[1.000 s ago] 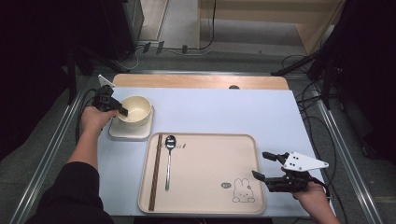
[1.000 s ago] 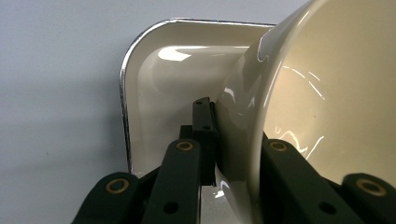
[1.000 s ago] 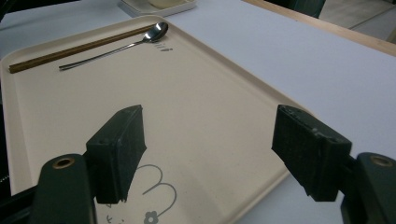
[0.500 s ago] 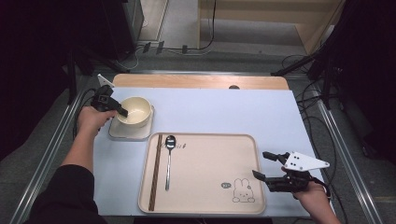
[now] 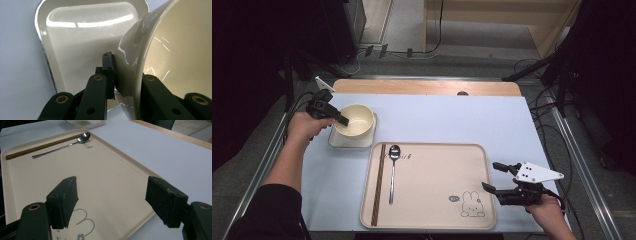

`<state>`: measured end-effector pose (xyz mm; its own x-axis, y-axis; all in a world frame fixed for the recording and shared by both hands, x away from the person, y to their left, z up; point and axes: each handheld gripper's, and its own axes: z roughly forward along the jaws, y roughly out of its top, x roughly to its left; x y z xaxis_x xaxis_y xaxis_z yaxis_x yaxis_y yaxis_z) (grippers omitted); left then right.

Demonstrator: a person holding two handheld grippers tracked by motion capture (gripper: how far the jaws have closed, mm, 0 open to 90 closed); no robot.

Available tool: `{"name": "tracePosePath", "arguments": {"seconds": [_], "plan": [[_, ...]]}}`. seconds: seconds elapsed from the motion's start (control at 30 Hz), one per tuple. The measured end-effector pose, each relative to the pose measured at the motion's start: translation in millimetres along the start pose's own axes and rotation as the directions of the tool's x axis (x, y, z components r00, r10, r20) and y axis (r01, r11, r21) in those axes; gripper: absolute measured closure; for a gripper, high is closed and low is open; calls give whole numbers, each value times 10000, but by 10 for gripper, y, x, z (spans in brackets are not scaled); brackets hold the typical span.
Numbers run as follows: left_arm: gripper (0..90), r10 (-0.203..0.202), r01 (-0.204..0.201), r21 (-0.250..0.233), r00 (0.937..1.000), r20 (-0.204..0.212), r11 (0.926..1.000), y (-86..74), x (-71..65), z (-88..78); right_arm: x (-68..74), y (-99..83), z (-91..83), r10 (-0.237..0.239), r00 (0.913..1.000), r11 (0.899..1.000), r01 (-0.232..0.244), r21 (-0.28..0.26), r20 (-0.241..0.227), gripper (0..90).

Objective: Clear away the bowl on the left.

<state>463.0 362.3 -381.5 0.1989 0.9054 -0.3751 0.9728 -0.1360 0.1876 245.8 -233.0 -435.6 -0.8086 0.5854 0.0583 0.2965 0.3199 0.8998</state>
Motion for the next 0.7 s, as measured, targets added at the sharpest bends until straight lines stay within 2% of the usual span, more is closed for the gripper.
{"name": "tracePosePath", "arguments": {"seconds": [0.23, 0.43, 0.7], "plan": [[822, 391, -391, 148, 9992, 39, 9991, -78, -114, -32, 2, 7, 20, -19, 10000, 10000, 19, -18, -33, 258], [817, 724, -730, 224, 9970, 269, 9971, -155, -208, -17, -2, 23, 50, -68, 9999, 10000, 69, 14, -109, 258], [817, 874, -896, 391, 9947, 535, 9952, -249, -305, -24, -7, 59, 110, -212, 9993, 9998, 210, -55, -309, 258]]}}
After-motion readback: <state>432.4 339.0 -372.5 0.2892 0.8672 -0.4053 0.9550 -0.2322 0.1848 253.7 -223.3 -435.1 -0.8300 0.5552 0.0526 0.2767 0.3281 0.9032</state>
